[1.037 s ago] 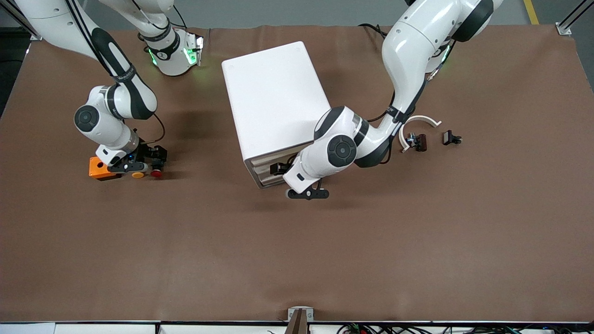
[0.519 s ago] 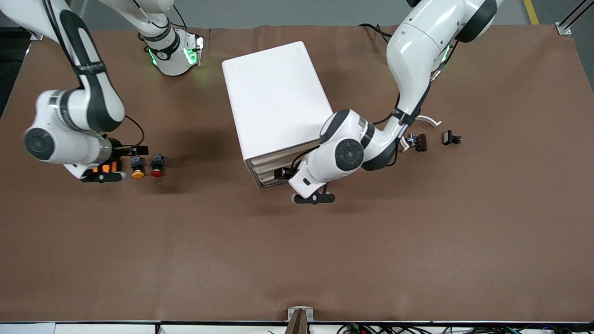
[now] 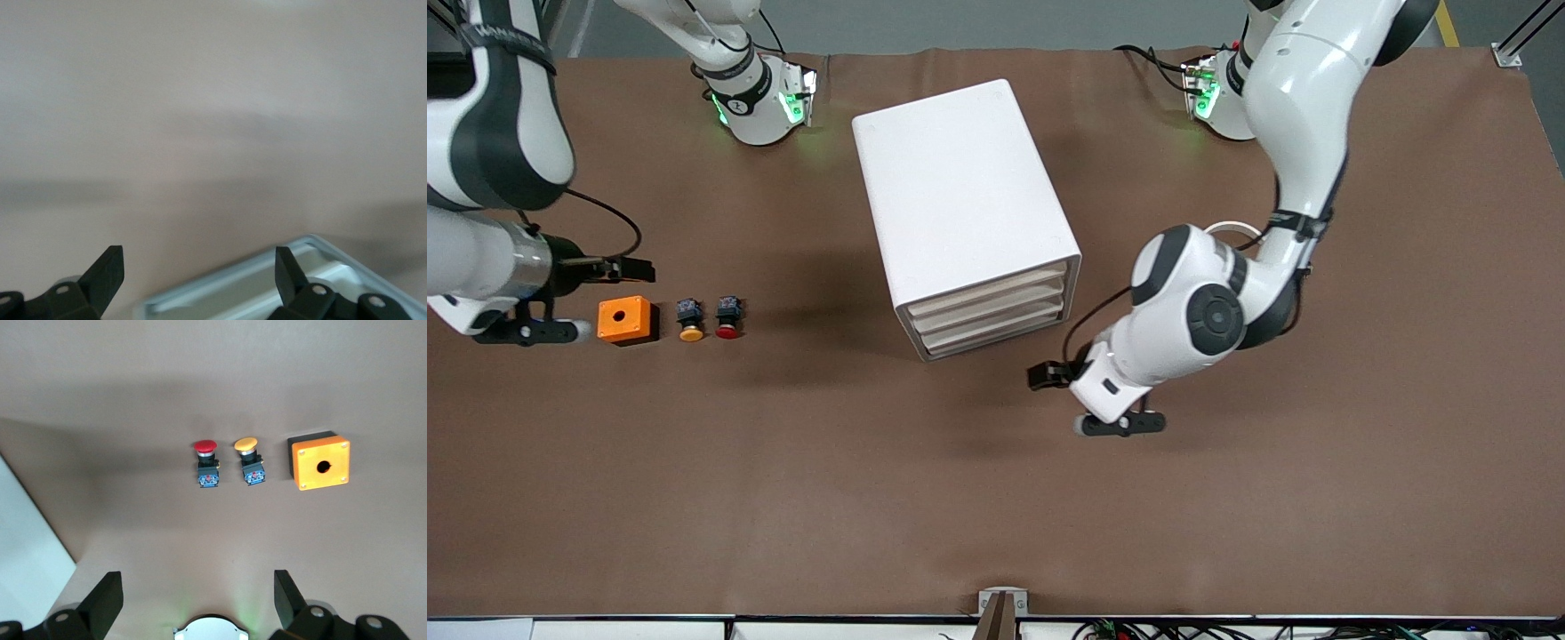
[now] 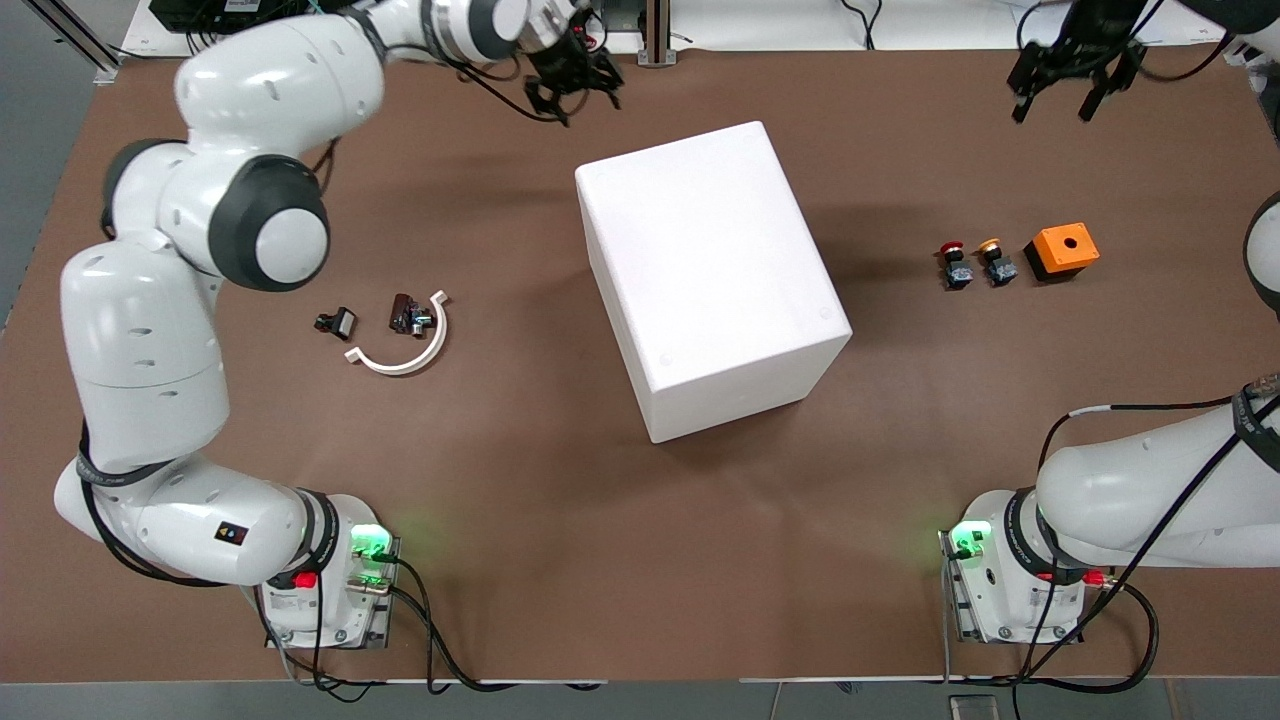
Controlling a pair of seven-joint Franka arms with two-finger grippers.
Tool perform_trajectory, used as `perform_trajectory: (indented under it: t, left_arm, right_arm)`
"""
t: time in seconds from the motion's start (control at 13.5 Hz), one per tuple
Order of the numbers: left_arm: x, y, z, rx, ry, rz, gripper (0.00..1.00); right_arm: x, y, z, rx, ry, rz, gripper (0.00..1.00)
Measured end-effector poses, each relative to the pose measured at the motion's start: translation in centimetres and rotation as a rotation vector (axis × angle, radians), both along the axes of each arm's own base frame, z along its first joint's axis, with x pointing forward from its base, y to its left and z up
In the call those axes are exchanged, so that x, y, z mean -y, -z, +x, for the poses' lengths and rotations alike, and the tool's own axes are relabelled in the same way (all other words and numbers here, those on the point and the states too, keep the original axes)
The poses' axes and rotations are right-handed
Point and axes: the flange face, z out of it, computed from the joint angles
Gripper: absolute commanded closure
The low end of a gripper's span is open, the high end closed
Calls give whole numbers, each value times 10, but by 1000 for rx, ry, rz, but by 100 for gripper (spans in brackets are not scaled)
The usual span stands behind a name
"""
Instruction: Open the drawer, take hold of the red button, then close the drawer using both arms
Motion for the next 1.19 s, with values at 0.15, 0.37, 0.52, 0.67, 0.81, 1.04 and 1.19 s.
perform_trajectory:
  t: [0.15, 0.37, 0.52, 0.67, 0.81, 1.04, 1.19]
  left_arm:
    - [-38, -24, 8, 8, 25, 66, 0]
    - [-116, -66, 15, -29, 59, 112, 0]
    - [-177, -97, 15, -56, 67, 130, 0]
    - [-234, -130, 7, -76, 80, 141, 0]
    - [-282, -167, -10, -71, 96, 169, 0]
    - [-308, -232, -54, -54, 120, 235, 0]
    - [-305, -272, -83, -30, 121, 259, 0]
  right_arm:
    - [1, -38, 1, 17, 80, -25, 0]
    - [2, -78, -4, 24, 165, -43, 0]
    - [3, -82, -3, 28, 181, -30, 0]
    - [5, -100, -2, 57, 168, -16, 0]
    - [5, -125, -7, 77, 156, -11, 0]
    - [13, -132, -8, 83, 170, -12, 0]
    - [22, -132, -12, 59, 181, -13, 0]
